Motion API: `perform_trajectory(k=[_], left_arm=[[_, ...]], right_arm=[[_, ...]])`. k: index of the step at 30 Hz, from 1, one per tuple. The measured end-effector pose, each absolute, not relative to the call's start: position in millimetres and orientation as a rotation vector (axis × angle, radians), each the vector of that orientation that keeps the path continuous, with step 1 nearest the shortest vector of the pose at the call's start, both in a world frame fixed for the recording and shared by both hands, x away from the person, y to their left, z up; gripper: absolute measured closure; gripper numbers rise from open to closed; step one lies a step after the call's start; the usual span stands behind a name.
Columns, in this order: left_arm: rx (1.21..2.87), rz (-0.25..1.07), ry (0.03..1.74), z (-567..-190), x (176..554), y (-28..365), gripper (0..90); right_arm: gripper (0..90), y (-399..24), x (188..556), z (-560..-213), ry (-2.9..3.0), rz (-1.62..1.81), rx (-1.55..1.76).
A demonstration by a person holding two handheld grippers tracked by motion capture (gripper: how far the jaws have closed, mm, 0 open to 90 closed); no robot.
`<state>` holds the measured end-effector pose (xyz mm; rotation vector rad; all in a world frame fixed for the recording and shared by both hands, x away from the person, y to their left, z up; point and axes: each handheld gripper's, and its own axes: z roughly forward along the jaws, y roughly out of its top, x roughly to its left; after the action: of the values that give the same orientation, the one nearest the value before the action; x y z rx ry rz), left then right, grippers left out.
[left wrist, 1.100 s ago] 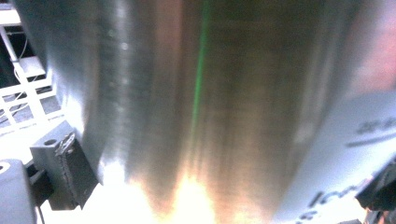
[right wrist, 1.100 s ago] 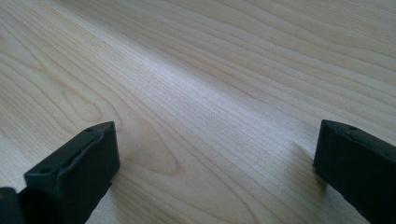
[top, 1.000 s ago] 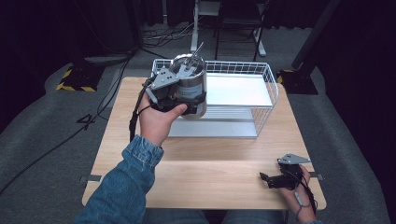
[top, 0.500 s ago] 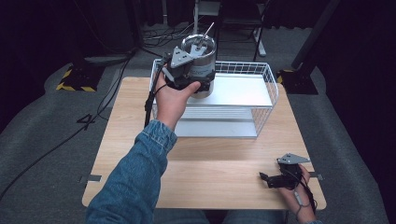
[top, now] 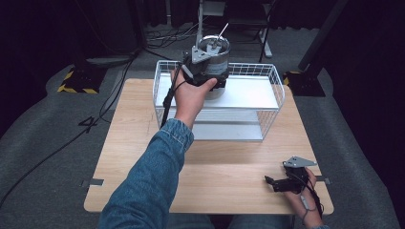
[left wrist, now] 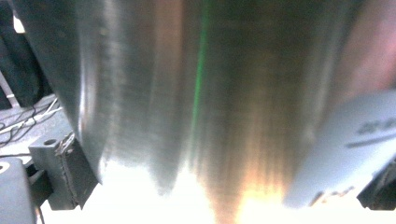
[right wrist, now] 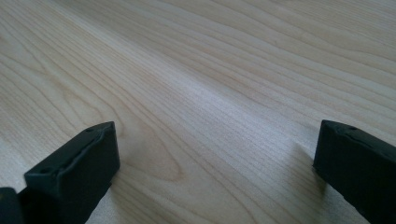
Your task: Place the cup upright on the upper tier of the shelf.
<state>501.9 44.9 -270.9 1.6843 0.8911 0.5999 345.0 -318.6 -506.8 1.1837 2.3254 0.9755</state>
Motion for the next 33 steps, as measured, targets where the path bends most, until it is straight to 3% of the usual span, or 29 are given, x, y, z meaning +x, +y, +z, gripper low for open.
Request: perform_trajectory(k=[33], left_arm=[[1.67,0.651,0.887,-289,510,28,3.1]], right_arm=[[0.6,-318,345,-507,2.334,0.981,1.172]])
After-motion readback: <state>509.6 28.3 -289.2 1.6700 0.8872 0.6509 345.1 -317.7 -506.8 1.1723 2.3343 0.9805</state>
